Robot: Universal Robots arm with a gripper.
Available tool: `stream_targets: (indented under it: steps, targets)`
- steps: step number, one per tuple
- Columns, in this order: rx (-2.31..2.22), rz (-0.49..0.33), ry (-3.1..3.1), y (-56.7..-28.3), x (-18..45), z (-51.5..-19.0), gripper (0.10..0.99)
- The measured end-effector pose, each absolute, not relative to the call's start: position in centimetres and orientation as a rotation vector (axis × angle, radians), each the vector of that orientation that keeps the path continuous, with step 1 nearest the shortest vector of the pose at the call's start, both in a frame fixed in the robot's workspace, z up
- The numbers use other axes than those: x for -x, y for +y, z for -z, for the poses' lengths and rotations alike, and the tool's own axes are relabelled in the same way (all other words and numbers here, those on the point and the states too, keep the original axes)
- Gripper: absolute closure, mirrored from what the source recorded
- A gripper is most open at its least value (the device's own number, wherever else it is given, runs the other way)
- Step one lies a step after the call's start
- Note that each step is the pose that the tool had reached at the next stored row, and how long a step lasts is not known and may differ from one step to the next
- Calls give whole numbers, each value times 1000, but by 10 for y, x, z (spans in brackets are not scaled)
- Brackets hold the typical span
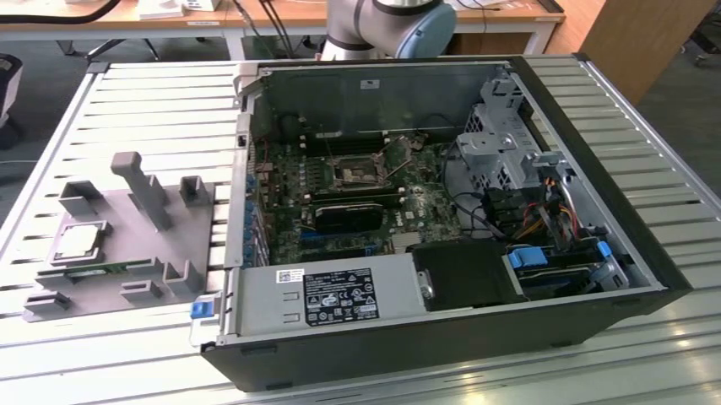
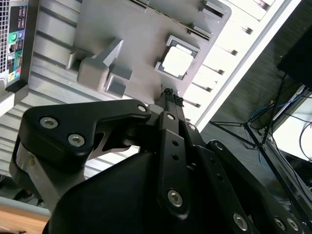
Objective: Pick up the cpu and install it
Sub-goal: 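Reach for the cpu, then pick up the cpu and move it towards the insertion slot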
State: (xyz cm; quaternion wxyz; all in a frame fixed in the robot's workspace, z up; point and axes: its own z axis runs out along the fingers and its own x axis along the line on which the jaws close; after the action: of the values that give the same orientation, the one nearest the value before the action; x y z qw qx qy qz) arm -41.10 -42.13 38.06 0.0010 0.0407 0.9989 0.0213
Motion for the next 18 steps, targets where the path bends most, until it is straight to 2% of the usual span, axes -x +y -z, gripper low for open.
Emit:
stream_targets:
  steps: [18]
  targets:
    - [-130, -68, 3157, -420, 424, -378, 980]
